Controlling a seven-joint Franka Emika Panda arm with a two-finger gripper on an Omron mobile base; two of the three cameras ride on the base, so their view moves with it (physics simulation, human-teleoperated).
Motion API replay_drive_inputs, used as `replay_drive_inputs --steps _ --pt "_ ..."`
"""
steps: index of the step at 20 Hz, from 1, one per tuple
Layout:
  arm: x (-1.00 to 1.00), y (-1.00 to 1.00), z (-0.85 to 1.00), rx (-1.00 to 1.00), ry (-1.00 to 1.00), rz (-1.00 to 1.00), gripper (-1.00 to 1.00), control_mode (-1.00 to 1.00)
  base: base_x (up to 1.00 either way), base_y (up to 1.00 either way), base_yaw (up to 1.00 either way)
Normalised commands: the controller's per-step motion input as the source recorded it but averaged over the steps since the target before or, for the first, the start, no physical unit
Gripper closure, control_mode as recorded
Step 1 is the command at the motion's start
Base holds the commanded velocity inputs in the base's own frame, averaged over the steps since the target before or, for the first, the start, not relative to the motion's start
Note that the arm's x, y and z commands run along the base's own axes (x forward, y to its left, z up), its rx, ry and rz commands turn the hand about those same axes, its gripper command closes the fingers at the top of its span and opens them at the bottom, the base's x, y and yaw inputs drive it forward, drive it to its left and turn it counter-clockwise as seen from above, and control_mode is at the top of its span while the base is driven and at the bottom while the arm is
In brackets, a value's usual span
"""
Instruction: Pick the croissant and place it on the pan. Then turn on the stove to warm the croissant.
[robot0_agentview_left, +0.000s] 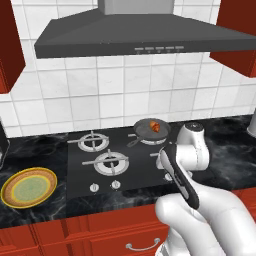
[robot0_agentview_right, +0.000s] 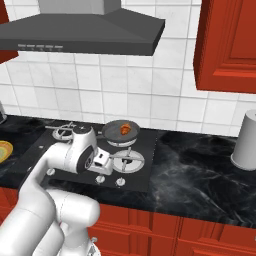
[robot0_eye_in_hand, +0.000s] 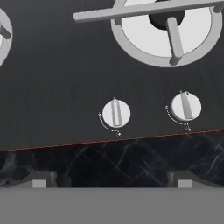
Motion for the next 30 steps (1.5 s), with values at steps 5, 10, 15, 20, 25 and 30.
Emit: replay_drive_inputs --steps 5,10,15,20,25,30 --pt "0.12 0.00 -0.07 0.00 0.00 0.00 -1.00 -1.00 0.00 0.00 0.00" --pt "0.13 0.00 -0.29 -0.02 0.00 0.00 -1.00 -1.00 0.00 0.00 0.00" --pt "0.05 0.00 -0.34 -0.02 0.00 0.00 -1.00 -1.00 0.00 0.00 0.00" --pt "0.00 0.00 -0.33 -0.02 0.00 0.00 -1.00 -1.00 0.00 0.00 0.00" --pt "0.00 0.00 -0.26 -0.01 0.00 0.00 -1.00 -1.00 0.00 0.00 0.00" --pt "0.01 0.00 -0.23 -0.01 0.00 0.00 -1.00 -1.00 0.00 0.00 0.00"
